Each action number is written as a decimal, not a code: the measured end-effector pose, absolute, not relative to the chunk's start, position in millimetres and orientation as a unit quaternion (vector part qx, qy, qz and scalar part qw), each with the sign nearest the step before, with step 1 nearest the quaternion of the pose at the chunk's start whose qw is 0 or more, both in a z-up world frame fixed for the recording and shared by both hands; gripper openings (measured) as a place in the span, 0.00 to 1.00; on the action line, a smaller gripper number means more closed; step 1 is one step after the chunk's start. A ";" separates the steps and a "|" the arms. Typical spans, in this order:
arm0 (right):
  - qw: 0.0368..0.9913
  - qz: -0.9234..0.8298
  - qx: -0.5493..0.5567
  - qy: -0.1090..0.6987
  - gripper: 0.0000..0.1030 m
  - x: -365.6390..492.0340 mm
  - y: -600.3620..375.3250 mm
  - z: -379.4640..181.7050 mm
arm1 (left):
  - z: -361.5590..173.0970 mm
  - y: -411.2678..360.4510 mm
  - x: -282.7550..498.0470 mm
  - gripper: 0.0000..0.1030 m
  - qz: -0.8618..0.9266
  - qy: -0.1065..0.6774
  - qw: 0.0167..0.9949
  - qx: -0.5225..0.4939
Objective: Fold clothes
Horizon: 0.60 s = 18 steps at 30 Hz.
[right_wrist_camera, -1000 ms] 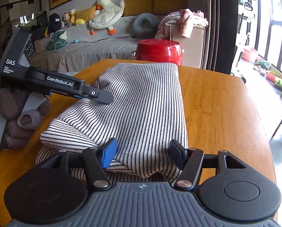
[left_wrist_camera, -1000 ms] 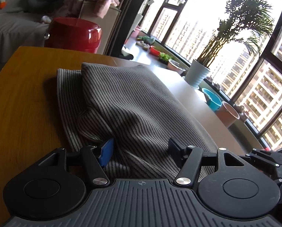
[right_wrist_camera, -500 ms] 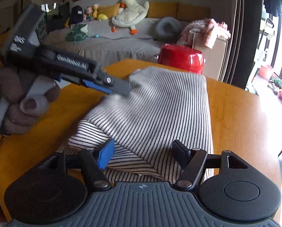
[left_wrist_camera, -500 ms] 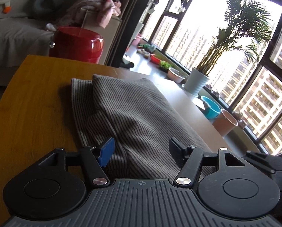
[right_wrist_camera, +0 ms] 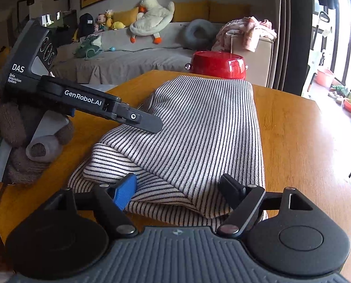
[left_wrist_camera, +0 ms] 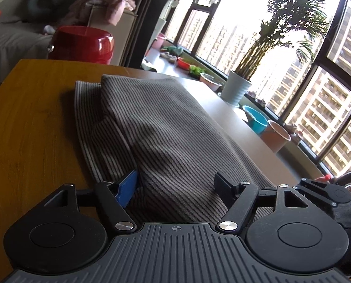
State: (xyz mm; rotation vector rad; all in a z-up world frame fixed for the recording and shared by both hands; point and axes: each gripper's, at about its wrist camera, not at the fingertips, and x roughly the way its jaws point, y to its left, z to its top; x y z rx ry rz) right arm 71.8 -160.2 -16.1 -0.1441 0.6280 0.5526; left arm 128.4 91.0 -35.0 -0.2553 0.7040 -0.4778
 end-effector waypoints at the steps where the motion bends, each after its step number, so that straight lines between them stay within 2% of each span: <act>1: 0.911 0.270 -0.071 0.302 0.77 72.8 -161.2 -12.9 | -34.0 91.9 127.1 0.75 -0.231 0.339 0.903 -0.125; 7: 0.925 0.254 -0.084 0.270 0.78 88.7 -169.3 10.7 | -27.2 97.9 118.4 0.75 -0.229 0.330 0.906 -0.133; 9: 0.930 0.237 -0.091 0.265 0.78 97.7 -171.8 13.6 | -20.1 101.4 111.0 0.72 -0.231 0.322 0.909 -0.131; 10: 0.928 0.231 -0.093 0.278 0.78 103.9 -172.6 7.4 | -18.6 100.6 107.3 0.67 -0.231 0.321 0.910 -0.126; 12: 0.921 0.219 -0.093 0.307 0.78 116.4 -174.1 -7.5 | -20.1 97.5 101.4 0.64 -0.234 0.325 0.909 -0.113; 15: 0.923 0.215 -0.051 0.316 0.86 121.5 -186.2 -18.2 | -35.2 93.6 95.0 0.64 -0.226 0.345 0.906 -0.093; 17: 0.924 0.210 -0.037 0.318 0.94 122.4 -192.7 -21.7 | -41.6 96.1 93.0 0.68 -0.225 0.350 0.904 -0.098; 18: 0.924 0.209 -0.031 0.319 0.95 123.2 -195.0 -22.9 | -43.3 98.6 92.4 0.68 -0.226 0.349 0.903 -0.105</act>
